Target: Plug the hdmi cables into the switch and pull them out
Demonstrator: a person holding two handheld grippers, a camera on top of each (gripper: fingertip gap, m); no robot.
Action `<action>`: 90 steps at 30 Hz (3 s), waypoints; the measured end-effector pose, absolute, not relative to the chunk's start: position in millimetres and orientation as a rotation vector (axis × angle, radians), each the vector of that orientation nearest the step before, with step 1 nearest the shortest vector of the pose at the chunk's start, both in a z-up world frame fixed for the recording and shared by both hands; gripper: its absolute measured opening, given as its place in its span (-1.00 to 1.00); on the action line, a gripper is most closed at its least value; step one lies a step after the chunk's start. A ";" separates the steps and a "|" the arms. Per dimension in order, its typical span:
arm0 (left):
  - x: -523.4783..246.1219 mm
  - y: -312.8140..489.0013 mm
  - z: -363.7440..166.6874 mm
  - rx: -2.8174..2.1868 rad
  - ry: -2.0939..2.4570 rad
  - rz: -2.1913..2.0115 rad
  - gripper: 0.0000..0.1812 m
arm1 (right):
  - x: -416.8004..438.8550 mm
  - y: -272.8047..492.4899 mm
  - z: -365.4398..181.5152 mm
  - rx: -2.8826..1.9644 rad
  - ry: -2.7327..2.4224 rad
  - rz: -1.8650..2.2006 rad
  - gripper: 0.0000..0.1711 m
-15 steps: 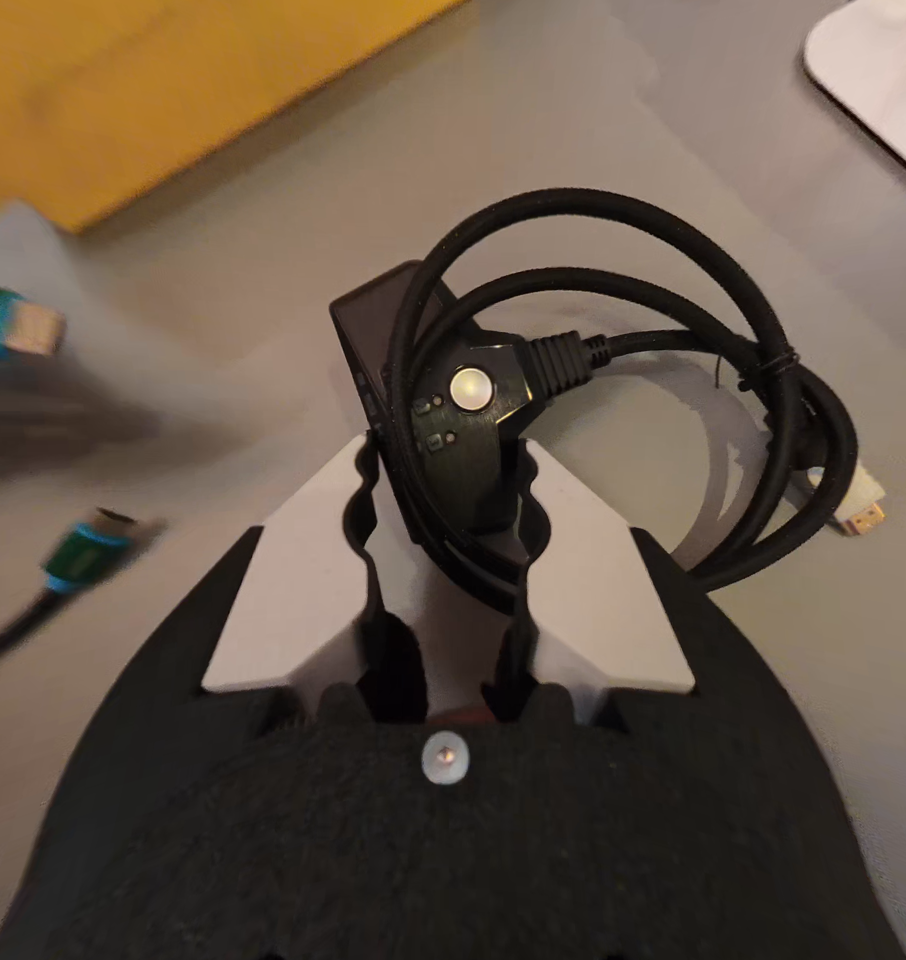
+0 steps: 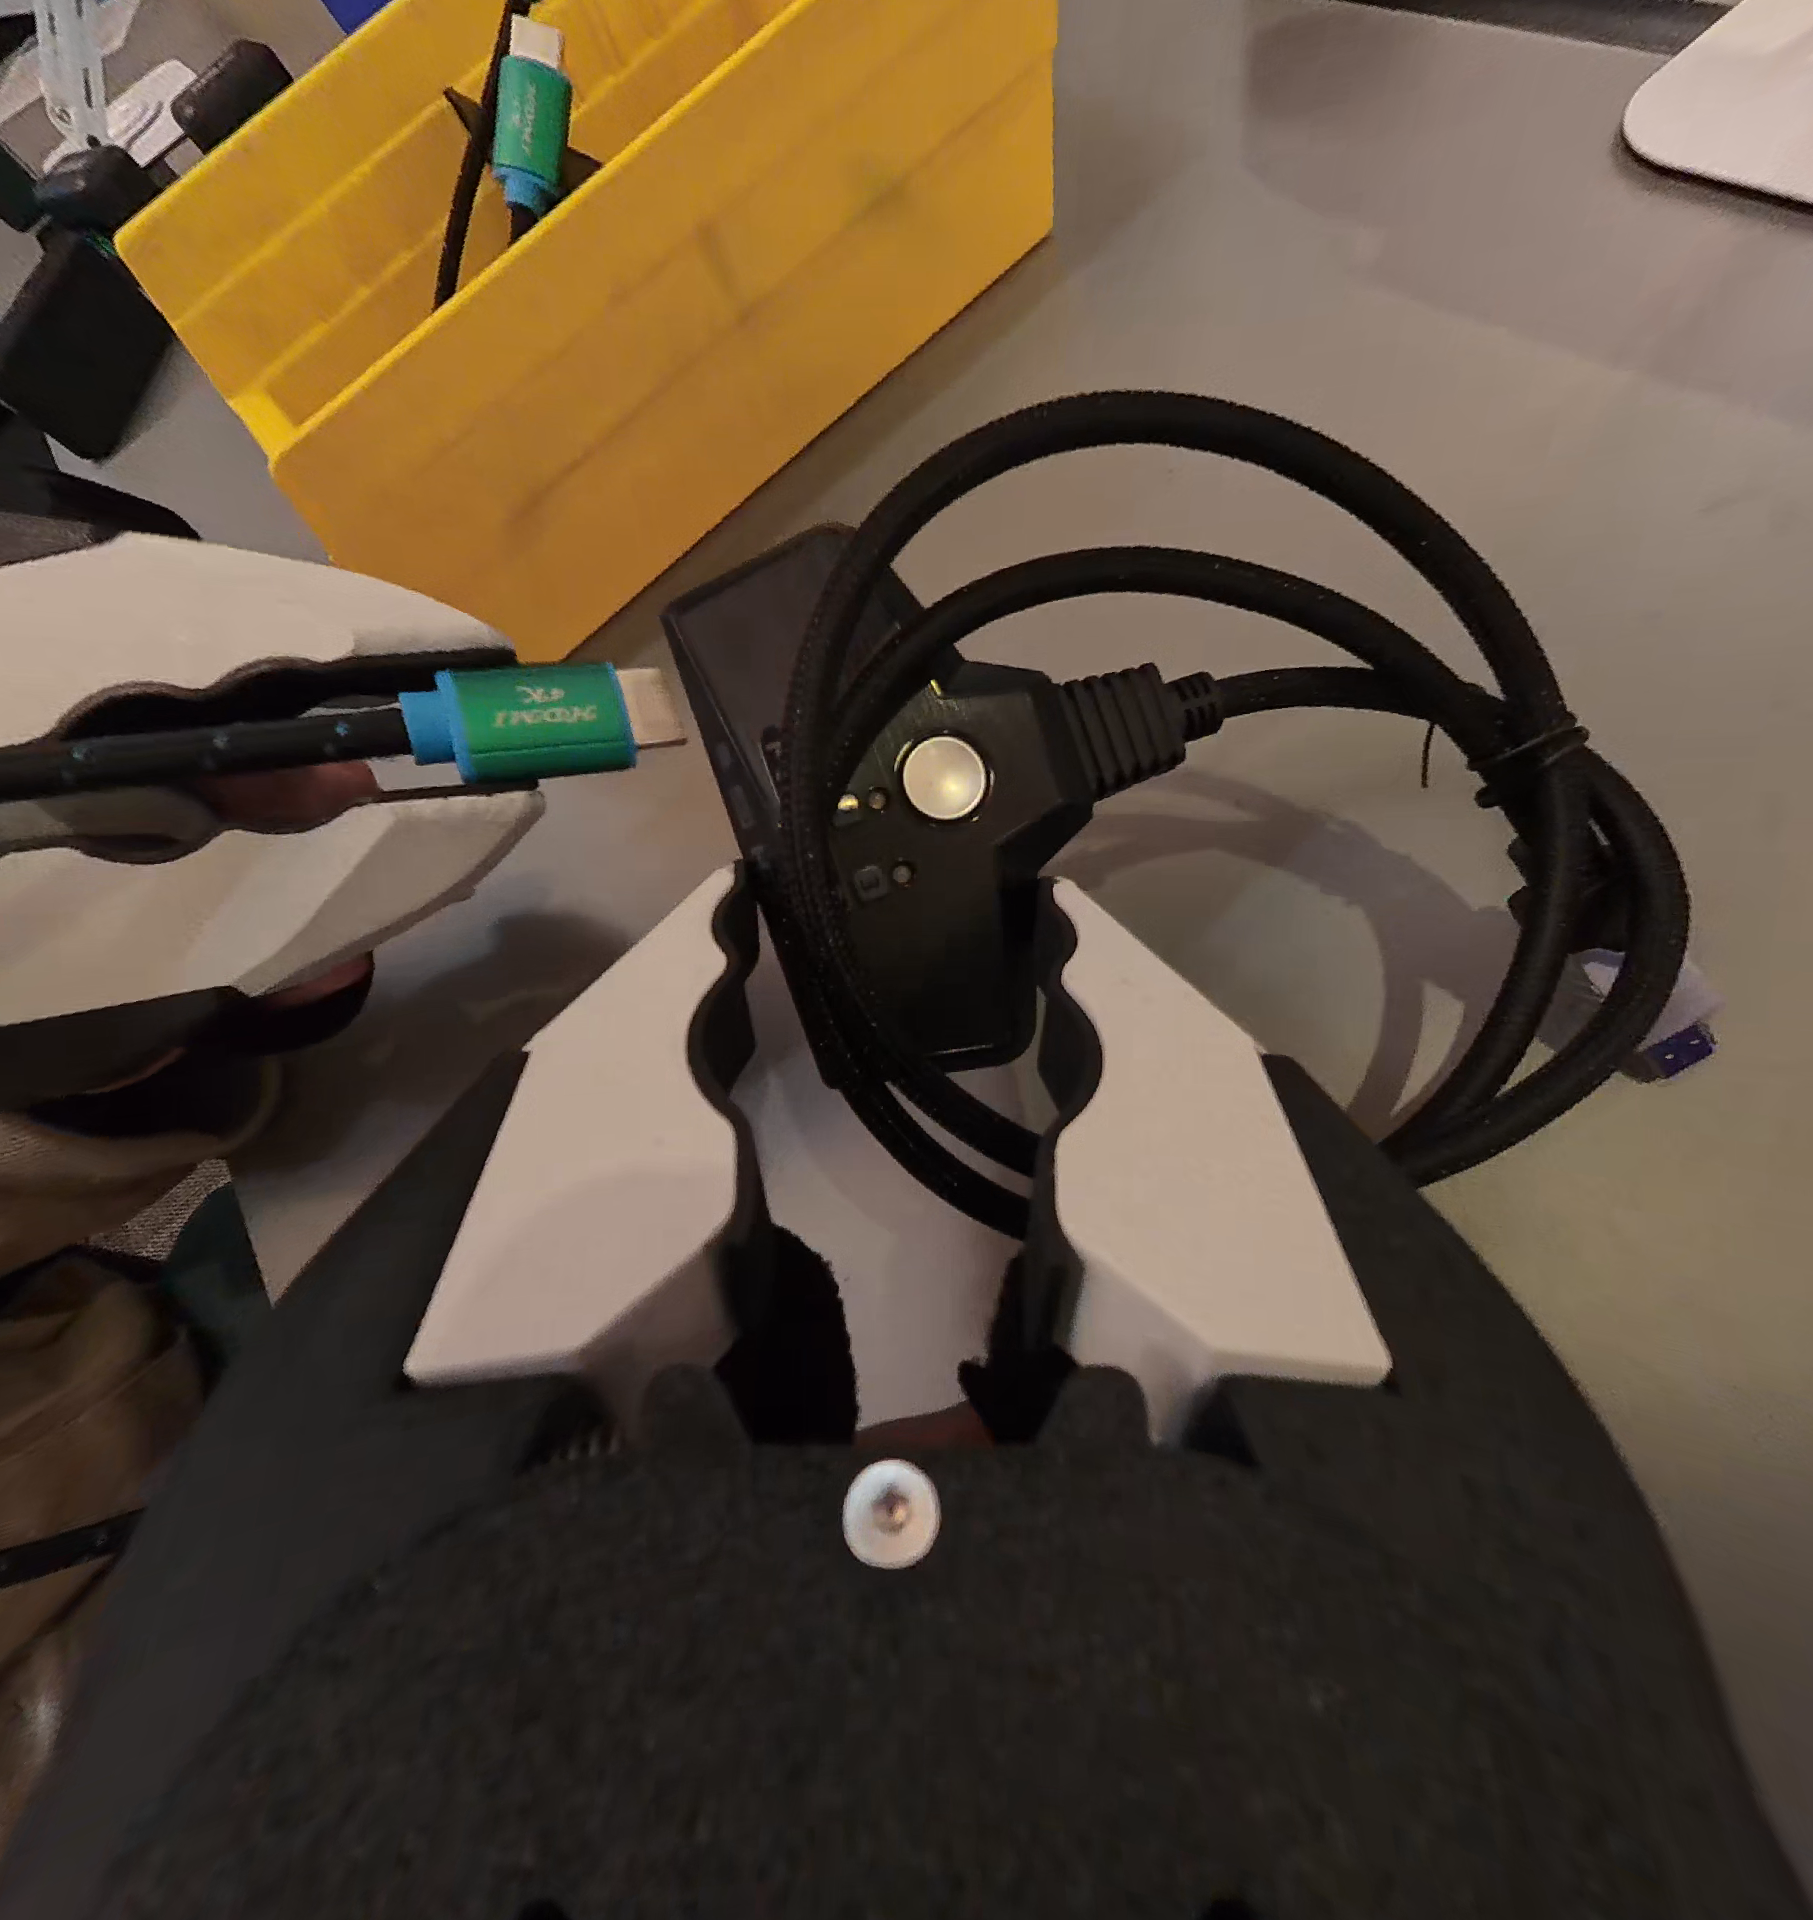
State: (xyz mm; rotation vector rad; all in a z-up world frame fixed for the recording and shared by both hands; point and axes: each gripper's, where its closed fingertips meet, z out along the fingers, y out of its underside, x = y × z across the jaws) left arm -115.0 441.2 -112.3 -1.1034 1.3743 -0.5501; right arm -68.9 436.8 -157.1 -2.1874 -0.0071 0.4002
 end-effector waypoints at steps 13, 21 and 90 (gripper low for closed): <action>-117.8 433.5 -101.1 -0.921 1.369 -0.514 -0.78 | -73.4 432.5 -147.2 -2.169 -0.023 0.502 -0.39; -116.8 429.7 -98.0 -0.879 1.358 -0.516 -0.78 | -77.5 431.5 -142.9 -2.153 -0.038 0.548 -0.39; -125.4 426.5 -84.2 -0.836 1.279 -0.665 -0.77 | -96.0 424.7 -136.2 -2.139 -0.244 0.535 -0.39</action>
